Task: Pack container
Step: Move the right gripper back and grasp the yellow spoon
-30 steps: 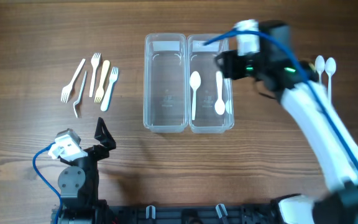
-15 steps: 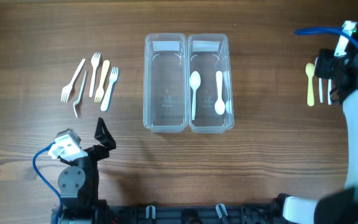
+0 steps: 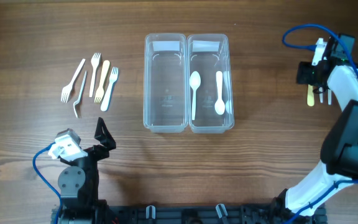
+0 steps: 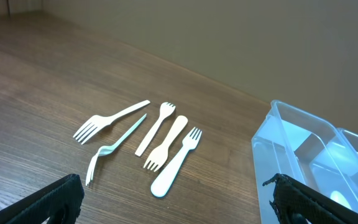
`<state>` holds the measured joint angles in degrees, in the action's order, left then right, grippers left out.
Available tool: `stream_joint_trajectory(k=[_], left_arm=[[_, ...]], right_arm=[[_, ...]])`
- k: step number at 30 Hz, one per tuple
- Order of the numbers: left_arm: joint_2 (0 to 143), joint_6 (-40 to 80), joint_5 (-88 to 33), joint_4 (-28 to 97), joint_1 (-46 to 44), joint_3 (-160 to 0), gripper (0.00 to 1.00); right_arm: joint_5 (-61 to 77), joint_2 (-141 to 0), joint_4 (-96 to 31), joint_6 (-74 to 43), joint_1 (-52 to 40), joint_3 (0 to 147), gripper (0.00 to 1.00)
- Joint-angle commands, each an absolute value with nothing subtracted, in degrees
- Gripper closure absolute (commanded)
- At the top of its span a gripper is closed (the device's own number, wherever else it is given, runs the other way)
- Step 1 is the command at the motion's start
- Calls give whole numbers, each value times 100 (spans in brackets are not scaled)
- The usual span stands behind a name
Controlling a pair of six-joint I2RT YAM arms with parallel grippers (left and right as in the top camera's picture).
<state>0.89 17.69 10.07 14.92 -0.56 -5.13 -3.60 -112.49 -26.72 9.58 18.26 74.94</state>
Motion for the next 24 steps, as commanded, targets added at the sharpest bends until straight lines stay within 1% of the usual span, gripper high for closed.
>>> stream_joint_trajectory(k=[1, 6, 13, 16, 18, 19, 20, 21, 23, 24], left_arm=[[60, 1673, 1057, 1468, -10, -471, 0], [60, 1675, 1057, 1468, -10, -471, 0], [60, 1673, 1057, 1470, -10, -471, 0], [60, 1675, 1057, 1468, -10, -471, 0], [60, 1675, 1057, 1468, -10, -471, 0], [60, 1675, 1057, 1468, -10, -471, 0], [60, 1673, 1057, 1468, -10, -471, 0], [60, 1673, 1057, 1468, -10, -471, 0], [60, 1675, 1057, 1468, -10, -471, 0], [60, 1673, 1057, 1468, -10, -471, 0]], right_arm=[[-246, -11590, -2475, 1151, 1844, 7542, 33], [-156, -11791, -2185, 1251, 1914, 7542, 33], [475, -12001, -2012, 1374, 2174, 7542, 33], [611, -12055, -2040, 1374, 2215, 7542, 37], [674, -12055, -2040, 1374, 2209, 7542, 38], [764, -12055, -2051, 1378, 2209, 7542, 41], [869, -12055, -2080, 1378, 2209, 7542, 45], [956, -12055, -2106, 1376, 2209, 7542, 55], [1107, -12055, -2169, 1374, 2209, 7542, 96], [1334, -12053, -2198, 1374, 2209, 7542, 96]])
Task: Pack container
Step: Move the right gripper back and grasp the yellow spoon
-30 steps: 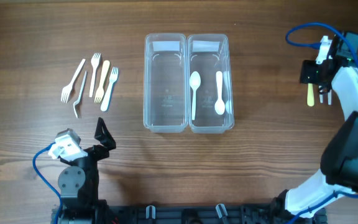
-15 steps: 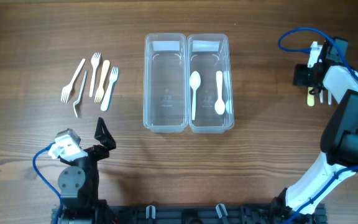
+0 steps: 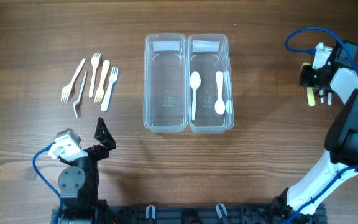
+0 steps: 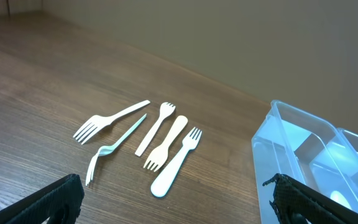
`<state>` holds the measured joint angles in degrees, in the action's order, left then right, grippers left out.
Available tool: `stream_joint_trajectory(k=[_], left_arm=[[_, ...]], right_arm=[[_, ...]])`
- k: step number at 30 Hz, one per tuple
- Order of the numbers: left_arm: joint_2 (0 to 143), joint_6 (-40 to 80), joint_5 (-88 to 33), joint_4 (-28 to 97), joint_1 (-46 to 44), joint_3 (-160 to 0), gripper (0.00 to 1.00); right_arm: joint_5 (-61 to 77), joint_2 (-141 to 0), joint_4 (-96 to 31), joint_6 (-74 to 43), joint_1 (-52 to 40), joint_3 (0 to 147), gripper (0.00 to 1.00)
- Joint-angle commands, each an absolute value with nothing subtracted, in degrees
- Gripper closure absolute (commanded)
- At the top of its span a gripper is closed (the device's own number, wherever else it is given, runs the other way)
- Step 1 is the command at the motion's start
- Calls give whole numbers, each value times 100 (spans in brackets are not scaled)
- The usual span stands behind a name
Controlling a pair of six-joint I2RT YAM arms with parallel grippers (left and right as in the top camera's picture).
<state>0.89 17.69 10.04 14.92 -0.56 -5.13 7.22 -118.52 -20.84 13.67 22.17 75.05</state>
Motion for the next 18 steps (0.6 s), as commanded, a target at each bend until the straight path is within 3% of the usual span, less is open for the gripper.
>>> stream_joint_trajectory(k=[1, 13, 14, 18], left_arm=[[60, 1675, 1057, 1468, -10, -471, 0], [60, 1673, 1057, 1468, -10, -471, 0], [60, 1673, 1057, 1468, -10, -471, 0], [60, 1673, 1057, 1468, -10, -471, 0]], right_arm=[[1492, -12051, -2213, 1369, 2209, 7542, 96], [1658, -11389, -2495, 1181, 2193, 7542, 94], [1651, -11399, -2580, 1151, 2193, 7542, 69], [1638, -11474, -2698, 1028, 2191, 7537, 64]])
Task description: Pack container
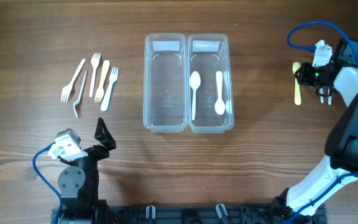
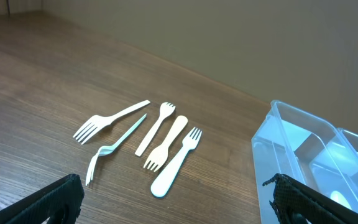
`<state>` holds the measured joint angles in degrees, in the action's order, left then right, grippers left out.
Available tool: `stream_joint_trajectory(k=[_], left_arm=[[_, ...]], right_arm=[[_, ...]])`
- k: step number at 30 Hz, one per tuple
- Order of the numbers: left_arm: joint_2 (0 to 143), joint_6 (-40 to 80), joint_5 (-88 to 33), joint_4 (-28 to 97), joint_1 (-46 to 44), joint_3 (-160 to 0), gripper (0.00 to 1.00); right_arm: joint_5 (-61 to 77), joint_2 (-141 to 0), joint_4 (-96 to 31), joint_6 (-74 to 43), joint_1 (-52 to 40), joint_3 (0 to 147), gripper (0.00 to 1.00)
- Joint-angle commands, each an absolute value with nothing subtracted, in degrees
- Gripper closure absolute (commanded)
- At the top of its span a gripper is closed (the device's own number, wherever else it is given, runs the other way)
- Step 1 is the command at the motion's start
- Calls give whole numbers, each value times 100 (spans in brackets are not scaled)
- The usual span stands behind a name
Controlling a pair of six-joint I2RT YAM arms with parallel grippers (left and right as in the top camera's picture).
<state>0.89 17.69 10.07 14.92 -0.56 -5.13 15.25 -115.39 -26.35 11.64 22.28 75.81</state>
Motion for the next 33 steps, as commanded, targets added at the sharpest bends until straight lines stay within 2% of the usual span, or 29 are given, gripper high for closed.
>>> stream_joint_trajectory(k=[1, 6, 11, 12, 13, 15, 20, 21, 23, 24, 25, 26, 27, 29, 31, 33], left_arm=[[60, 1675, 1057, 1470, -10, -471, 0], [60, 1673, 1057, 1468, -10, -471, 0], [60, 1673, 1057, 1468, -10, -471, 0], [60, 1673, 1057, 1468, -10, -471, 0], [60, 1675, 1057, 1468, -10, -471, 0], [60, 1675, 1057, 1468, -10, -471, 0], [60, 1673, 1057, 1468, -10, -471, 0], [60, 1675, 1057, 1468, -10, -471, 0], [60, 1673, 1057, 1468, -10, -471, 0], [60, 1673, 1057, 1468, -10, -471, 0], [60, 1673, 1057, 1468, -10, -471, 0], [60, 1675, 1057, 1468, -10, -471, 0], [60, 1673, 1057, 1468, -10, -471, 0], [60, 1673, 1057, 1468, -10, -471, 0], [60, 1675, 1057, 1468, -10, -471, 0], [60, 1675, 1057, 1468, -10, -471, 0]], right_arm=[[1638, -11485, -2705, 1033, 2193, 7529, 61], [1308, -11491, -2517, 770, 2193, 7135, 54], [1267, -11491, -2464, 537, 2193, 6740, 54], [1240, -11491, -2471, 537, 2193, 6687, 58], [1166, -11491, -2517, 489, 2193, 6650, 69], [1118, -11491, -2720, 244, 2193, 6604, 80], [1026, -11491, -3022, -21, 2193, 6283, 77], [1007, -11491, -3002, -21, 2193, 6230, 78], [1013, -11491, -3006, -21, 2193, 6213, 87], [1031, -11491, -3022, -21, 2189, 6213, 88], [1033, -11491, -3063, -25, 2187, 6213, 85], [1031, -11491, -3118, -58, 2187, 6213, 75], [1031, -11491, -3159, -64, 2187, 6213, 74], [1031, -11491, -3173, -71, 2180, 6213, 79], [1031, -11491, -3175, -158, 2182, 6213, 93], [1031, -11491, -3175, -161, 2182, 6213, 96]])
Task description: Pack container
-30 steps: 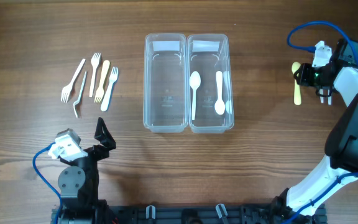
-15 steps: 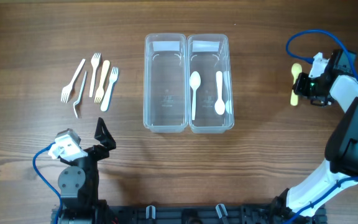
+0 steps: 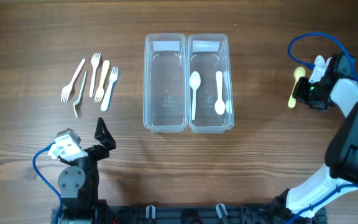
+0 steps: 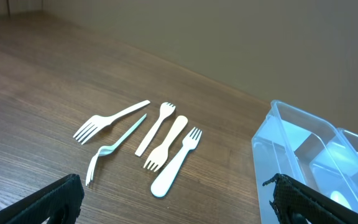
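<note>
Two clear plastic containers stand side by side mid-table, the left one (image 3: 165, 81) bare and the right one (image 3: 210, 46) holding two white spoons (image 3: 194, 93). Several plastic forks (image 3: 93, 84) lie at the far left, and the left wrist view shows the forks (image 4: 166, 146) too. At the far right my right gripper (image 3: 304, 91) is shut on a yellow spoon (image 3: 295, 87), tilted, bowl towards the far side. My left gripper (image 4: 179, 205) stays open near the front left, short of the forks, with nothing between its fingers (image 4: 58, 199).
A blue cable (image 3: 306, 40) loops over the right arm. The left arm's base (image 3: 73, 180) sits at the table's front edge. Bare wood lies between the right container and the right gripper.
My right gripper with the yellow spoon has shifted slightly towards the front, and the spoon now leans at a tilt. The left arm has not moved.
My right gripper was at the far right edge over a yellow utensil, and stayed there a moment later. Then the spoon showed a little further left, beside the gripper. Now it is tilted there. The left arm, forks and containers stayed put.
</note>
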`<state>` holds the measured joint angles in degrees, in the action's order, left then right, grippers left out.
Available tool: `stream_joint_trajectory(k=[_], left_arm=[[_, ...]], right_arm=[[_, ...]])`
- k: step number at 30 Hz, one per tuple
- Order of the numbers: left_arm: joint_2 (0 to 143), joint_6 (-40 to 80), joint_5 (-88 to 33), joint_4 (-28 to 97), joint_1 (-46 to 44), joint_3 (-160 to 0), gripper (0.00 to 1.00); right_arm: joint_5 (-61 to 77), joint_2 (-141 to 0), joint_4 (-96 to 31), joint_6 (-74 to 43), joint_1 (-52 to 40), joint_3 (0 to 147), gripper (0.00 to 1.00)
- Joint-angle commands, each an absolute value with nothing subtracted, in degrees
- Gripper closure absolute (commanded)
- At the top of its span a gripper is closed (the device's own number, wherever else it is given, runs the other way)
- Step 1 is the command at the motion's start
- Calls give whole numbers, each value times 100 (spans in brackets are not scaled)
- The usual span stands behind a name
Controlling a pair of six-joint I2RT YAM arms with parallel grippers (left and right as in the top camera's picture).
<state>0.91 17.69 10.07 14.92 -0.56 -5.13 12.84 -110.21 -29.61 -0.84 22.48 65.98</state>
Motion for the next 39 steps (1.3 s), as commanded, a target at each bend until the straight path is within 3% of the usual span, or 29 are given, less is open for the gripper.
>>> stream_joint_trajectory(k=[1, 8, 10, 11, 23, 25, 27, 33, 36, 39], left_arm=[[60, 1673, 1057, 1468, -10, -471, 0], [60, 1673, 1057, 1468, -10, -471, 0], [60, 1675, 1057, 1468, -10, -471, 0], [60, 1673, 1057, 1468, -10, -471, 0], [60, 1673, 1057, 1468, -10, -471, 0], [60, 1675, 1057, 1468, -10, -471, 0], [60, 1675, 1057, 1468, -10, -471, 0], [60, 1675, 1057, 1468, -10, -471, 0], [60, 1675, 1057, 1468, -10, -471, 0], [60, 1673, 1057, 1468, -10, -471, 0]], right_arm=[[1033, -11491, -3173, -158, 2182, 6213, 96], [1120, -11489, -3111, -167, 2180, 6222, 95], [1175, -11489, -3020, -169, 2180, 6224, 77], [1350, -11489, -2930, -158, 2180, 6226, 76], [1977, -11098, -2856, -340, 2182, 6390, 71], [1758, -10868, -2700, -845, 2182, 6390, 69], [1747, -10827, -2340, -1435, 2180, 6390, 60], [1800, -10825, -2274, -1717, 2171, 6390, 60], [1330, -10827, -2130, -2147, 2171, 6390, 52], [1157, -10844, -1855, -2759, 2171, 6368, 50]])
